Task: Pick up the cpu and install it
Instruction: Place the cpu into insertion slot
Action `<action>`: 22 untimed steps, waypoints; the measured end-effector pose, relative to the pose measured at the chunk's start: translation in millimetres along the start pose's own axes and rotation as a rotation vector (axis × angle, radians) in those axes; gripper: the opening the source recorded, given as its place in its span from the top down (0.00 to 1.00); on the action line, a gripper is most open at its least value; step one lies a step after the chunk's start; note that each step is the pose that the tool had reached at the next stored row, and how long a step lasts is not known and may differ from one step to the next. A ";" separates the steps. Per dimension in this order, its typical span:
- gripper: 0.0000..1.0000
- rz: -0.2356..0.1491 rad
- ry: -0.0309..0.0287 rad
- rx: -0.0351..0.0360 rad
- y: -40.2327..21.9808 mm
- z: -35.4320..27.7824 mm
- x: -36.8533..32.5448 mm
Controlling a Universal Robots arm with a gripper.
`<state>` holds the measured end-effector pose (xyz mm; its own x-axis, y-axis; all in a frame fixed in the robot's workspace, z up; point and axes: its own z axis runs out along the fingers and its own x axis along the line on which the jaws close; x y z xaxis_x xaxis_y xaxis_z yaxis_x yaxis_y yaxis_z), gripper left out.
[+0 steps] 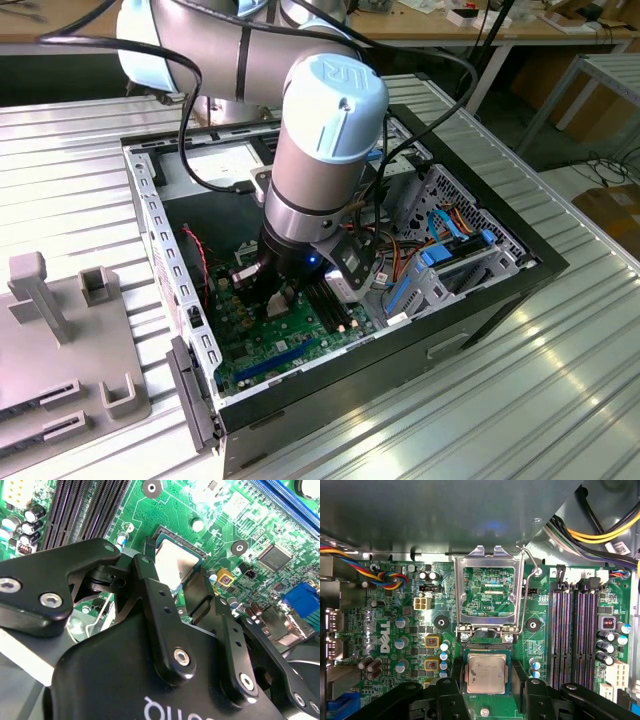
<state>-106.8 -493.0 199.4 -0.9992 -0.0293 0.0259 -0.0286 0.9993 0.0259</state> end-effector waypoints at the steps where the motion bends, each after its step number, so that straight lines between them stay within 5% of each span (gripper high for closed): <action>1: 0.53 0.000 0.0000 0.0000 0.0 0.2 0.0; 22: 0.53 0.000 0.0000 0.0000 -0.1 2.5 -0.1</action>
<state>-106.8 -493.0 196.9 -0.9992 -0.0293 0.0259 -0.0286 0.9993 0.0259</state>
